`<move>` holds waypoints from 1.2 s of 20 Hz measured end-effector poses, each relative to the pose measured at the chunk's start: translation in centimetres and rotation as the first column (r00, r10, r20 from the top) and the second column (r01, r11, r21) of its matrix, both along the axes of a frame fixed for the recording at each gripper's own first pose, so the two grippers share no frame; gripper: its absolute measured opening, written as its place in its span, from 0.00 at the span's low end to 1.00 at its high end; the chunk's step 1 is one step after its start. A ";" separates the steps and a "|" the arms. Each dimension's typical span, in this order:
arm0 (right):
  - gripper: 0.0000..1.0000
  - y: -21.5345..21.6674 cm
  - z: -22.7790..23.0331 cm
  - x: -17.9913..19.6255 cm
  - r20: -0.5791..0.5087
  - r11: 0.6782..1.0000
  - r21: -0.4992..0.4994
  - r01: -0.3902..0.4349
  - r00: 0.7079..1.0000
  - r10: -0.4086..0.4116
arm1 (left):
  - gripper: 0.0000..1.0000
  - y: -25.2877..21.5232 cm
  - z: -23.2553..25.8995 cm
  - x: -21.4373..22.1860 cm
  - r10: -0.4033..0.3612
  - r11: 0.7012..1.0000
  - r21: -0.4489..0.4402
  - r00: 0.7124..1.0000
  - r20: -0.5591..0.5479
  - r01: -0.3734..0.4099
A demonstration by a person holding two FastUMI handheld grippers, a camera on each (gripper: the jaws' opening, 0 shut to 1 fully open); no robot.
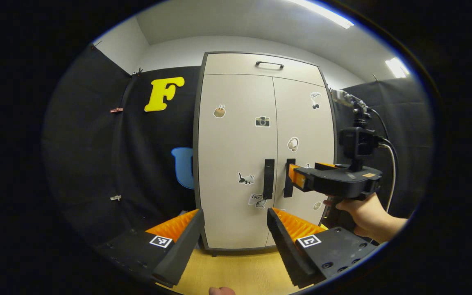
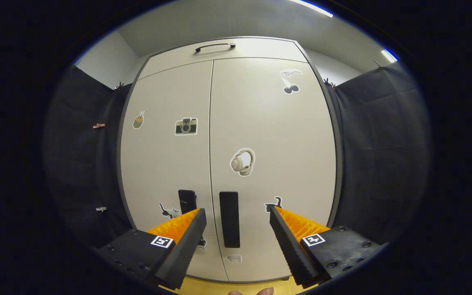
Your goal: Open the right door of the double-door shoe cabinet with the right hand, and open the left door with the left hand.
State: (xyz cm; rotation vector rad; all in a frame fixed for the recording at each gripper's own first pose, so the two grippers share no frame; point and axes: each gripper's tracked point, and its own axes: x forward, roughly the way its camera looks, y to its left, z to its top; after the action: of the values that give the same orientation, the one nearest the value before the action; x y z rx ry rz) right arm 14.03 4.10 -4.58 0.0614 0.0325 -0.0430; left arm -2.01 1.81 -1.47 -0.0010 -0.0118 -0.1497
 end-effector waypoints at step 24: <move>0.15 0.9 -6.1 6.1 -0.104 0.999 -0.015 0.036 0.994 -0.038 | 0.95 4.2 -3.4 2.1 -0.037 0.997 -0.063 0.998 -0.058 0.033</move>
State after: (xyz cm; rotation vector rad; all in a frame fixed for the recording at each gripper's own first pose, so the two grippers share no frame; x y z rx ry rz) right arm 20.17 4.97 -10.68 0.0462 0.1355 -0.0835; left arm 0.09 5.96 -4.82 -0.0674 0.0422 -0.1840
